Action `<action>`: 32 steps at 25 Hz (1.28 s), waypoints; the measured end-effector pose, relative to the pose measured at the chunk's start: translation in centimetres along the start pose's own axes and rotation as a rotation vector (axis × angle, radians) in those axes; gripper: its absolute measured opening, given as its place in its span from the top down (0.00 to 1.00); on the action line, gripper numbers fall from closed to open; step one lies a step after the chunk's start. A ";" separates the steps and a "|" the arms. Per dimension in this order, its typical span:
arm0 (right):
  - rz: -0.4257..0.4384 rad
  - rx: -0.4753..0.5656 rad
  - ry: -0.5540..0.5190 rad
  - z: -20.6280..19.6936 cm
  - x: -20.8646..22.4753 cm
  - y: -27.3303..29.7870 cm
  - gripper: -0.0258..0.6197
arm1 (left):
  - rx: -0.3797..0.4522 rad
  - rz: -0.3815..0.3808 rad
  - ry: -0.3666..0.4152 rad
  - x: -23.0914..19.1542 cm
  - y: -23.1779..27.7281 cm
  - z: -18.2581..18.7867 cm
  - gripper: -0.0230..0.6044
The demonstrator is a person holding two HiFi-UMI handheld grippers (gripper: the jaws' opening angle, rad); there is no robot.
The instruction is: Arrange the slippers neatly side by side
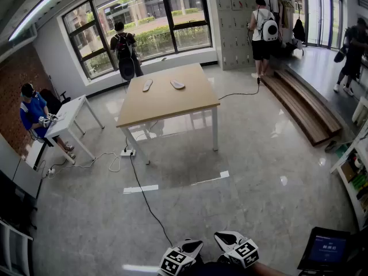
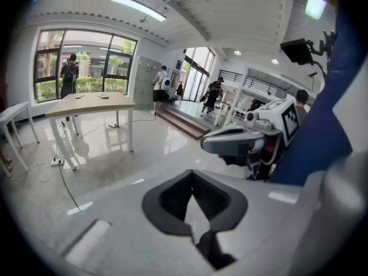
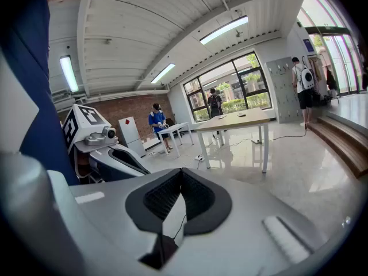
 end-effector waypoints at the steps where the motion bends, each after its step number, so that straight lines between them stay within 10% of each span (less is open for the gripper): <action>1: -0.003 -0.005 -0.001 0.0 0.3 0.4 0.95 | 0.000 -0.006 0.002 -0.3 0.2 0.1 0.96; 16: -0.125 -0.099 -0.006 6.1 7.2 13.2 0.95 | 0.022 -0.086 0.055 -14.7 3.1 9.3 0.96; 32: -0.100 -0.206 -0.022 13.0 11.8 29.2 0.95 | 0.043 -0.097 -0.131 -32.6 2.9 13.0 0.96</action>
Point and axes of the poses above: the fingertips, and each gripper's own axes: y forward along the fingers, x to its right, z out of its top, the point moved 2 cm from there along -y, backward along the fingers, and after that the axes turned 4 degrees about -y, right-handed, at the moved point
